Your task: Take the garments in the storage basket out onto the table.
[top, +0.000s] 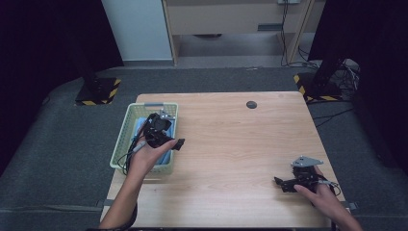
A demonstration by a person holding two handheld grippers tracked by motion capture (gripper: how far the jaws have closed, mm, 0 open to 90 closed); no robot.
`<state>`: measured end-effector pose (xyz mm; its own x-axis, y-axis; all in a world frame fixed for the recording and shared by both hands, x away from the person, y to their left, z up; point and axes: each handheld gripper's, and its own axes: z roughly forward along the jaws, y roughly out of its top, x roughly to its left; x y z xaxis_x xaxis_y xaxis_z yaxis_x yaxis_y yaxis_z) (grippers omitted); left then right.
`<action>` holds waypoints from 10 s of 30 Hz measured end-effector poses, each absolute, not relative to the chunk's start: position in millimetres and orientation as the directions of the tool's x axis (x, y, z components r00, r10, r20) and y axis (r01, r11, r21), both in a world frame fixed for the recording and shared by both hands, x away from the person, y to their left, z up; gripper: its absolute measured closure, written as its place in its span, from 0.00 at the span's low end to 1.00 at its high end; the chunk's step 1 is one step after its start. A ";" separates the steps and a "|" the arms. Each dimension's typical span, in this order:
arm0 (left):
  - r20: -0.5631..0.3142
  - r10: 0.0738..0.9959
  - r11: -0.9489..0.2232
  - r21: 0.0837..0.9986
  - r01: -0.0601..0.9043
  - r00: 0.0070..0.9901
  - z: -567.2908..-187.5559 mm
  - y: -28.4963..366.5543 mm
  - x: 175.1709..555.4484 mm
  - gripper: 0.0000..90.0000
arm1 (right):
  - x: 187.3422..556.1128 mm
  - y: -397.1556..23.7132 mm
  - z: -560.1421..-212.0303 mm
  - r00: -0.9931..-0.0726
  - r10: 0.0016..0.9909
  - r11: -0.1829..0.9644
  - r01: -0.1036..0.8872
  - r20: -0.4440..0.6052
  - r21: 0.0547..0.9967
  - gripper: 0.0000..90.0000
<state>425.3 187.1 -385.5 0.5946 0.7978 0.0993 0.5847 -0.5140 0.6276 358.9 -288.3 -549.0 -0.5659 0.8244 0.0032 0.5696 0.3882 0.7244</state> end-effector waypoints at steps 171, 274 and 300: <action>0.071 0.886 -0.443 0.421 0.791 0.458 -493.0 247.2 531.1 0.85 | 362.1 -285.2 -548.8 -0.592 0.806 0.407 0.557 0.002 0.724 0.01; 0.223 0.808 -0.494 0.762 0.420 0.545 -336.3 263.1 425.4 0.87 | 361.8 -281.6 -548.8 -0.583 0.812 0.401 0.562 0.002 0.724 0.01; 0.217 0.756 -0.507 0.790 0.344 0.617 -314.0 229.1 409.3 0.87 | 361.1 -281.5 -548.8 -0.586 0.811 0.403 0.560 0.002 0.724 0.01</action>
